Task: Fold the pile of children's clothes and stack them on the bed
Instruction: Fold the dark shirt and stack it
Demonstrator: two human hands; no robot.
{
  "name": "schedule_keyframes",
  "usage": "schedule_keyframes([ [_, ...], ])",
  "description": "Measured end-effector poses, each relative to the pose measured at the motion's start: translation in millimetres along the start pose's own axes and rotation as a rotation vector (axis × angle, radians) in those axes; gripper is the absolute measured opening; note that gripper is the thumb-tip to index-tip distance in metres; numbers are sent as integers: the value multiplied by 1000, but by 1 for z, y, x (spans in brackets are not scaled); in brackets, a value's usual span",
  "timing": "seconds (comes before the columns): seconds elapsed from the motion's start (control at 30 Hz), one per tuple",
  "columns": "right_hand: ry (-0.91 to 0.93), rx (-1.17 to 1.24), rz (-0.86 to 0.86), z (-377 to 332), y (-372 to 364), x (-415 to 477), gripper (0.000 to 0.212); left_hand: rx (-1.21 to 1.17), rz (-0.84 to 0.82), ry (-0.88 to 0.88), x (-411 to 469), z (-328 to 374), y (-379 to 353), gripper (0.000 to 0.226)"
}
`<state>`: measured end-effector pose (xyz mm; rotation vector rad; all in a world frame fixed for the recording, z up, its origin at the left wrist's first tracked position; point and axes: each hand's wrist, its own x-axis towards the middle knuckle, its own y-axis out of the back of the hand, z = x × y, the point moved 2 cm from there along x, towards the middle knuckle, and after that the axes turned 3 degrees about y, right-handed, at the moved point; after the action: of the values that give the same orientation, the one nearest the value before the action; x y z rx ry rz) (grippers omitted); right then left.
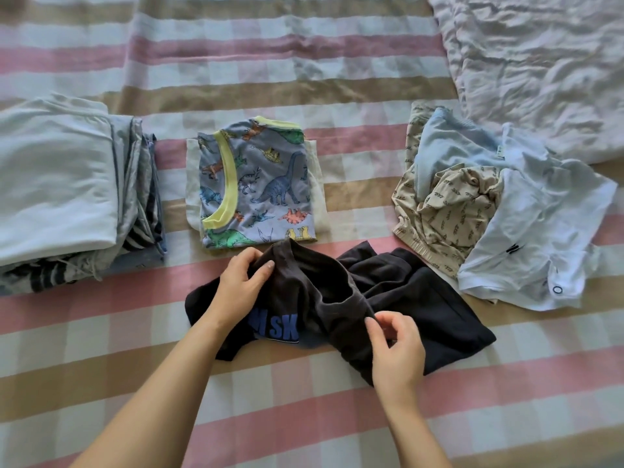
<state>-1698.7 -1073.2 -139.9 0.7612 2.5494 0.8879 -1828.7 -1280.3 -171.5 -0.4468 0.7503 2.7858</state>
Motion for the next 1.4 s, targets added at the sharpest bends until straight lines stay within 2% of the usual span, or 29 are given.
schedule_keyframes([
  [0.1,72,76,77,-19,22,1,14,-124,120,-58,-24,20,27,21],
  [0.2,222,131,112,-52,54,0,10,-158,200,-140,-59,53,59,18],
  [0.27,328,146,99,-73,76,0,5,-192,202,-169,-81,76,74,10],
  [0.33,417,140,80,-93,99,0,7,-196,210,-209,-105,99,88,16],
  [0.43,496,89,38,-117,132,1,6,-206,244,-240,-139,128,106,26],
  [0.6,625,38,-49,-148,189,-9,8,-173,320,-315,-195,163,136,27],
  [0.67,669,36,-76,-157,207,-22,4,-150,348,-333,-218,173,145,21],
  [0.77,691,39,-105,-166,228,-45,5,-56,399,-350,-251,183,154,20],
  [0.87,688,38,-126,-166,242,-65,13,-111,399,-299,-281,186,160,7],
  [0.93,667,45,-162,-164,249,-74,24,-140,393,-255,-296,184,165,15],
  [1.03,581,152,-265,-160,260,-90,42,-64,392,-234,-322,183,175,22],
  [1.13,532,288,-307,-157,272,-106,35,-124,373,-192,-344,181,186,45],
  [1.2,507,343,-310,-154,279,-108,33,-103,344,-194,-349,183,190,52],
  [1.3,574,102,-294,-159,269,-96,38,-143,329,-213,-329,175,182,39],
  [1.4,624,2,-300,-155,229,-76,23,-97,333,-212,-291,150,160,16],
])
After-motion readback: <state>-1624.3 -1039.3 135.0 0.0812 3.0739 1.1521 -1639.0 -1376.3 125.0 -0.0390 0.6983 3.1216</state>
